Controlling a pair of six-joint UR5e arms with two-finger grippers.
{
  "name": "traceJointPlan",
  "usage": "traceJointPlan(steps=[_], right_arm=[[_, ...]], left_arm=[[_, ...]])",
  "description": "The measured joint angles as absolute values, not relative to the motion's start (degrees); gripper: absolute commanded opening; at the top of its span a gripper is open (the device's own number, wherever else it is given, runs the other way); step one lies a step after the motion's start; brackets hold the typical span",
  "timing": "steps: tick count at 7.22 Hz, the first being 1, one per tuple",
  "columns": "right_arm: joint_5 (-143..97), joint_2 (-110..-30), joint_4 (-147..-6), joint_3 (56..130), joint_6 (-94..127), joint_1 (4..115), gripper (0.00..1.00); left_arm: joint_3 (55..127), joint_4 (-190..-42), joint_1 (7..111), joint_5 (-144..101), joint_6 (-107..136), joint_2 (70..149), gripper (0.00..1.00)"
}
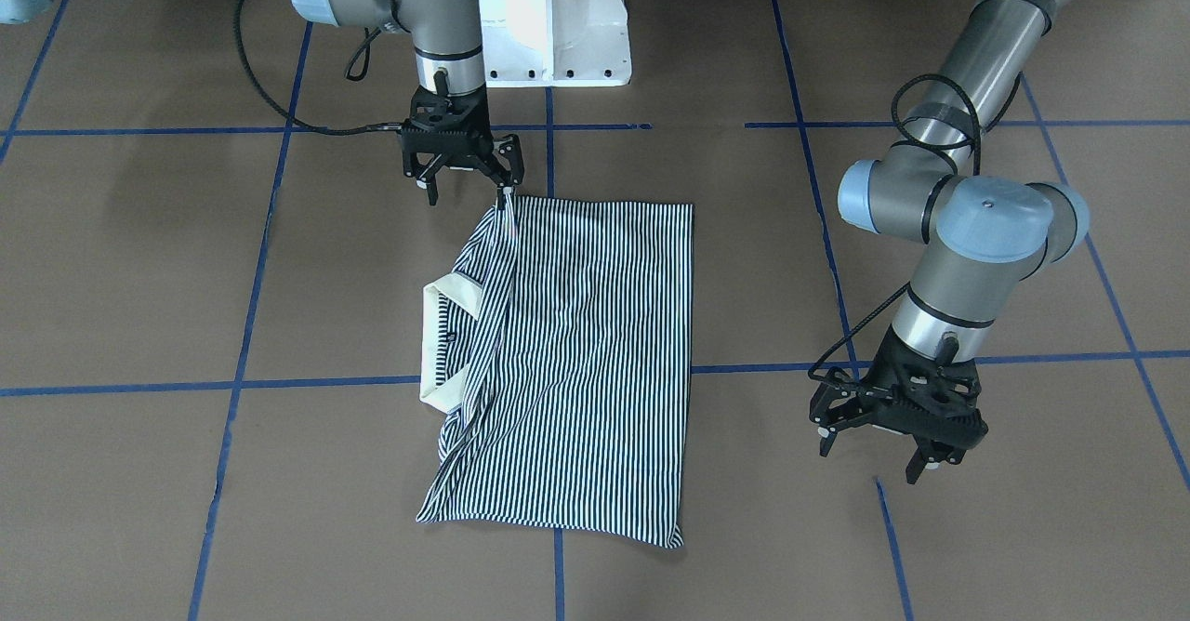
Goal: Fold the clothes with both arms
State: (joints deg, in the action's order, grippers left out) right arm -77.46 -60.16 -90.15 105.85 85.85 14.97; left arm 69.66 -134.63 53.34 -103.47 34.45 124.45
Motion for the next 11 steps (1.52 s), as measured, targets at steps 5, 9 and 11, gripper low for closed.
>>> traceJointPlan(steps=[5, 9, 11], right_arm=[[-70.6, -58.0, -93.0, 103.1, 82.4, 9.5, 0.41], [-69.4, -57.4, -93.0, 102.5, 81.9, 9.6, 0.00], [-69.3, -57.5, -92.9, 102.7, 81.9, 10.4, 0.00]], left_arm=[[70.5, -134.6, 53.2, -103.5, 34.4, 123.5, 1.00], [70.7, -134.6, 53.0, -103.5, 34.4, 123.2, 1.00], [70.9, -134.6, 52.7, -103.5, 34.5, 123.2, 1.00]])
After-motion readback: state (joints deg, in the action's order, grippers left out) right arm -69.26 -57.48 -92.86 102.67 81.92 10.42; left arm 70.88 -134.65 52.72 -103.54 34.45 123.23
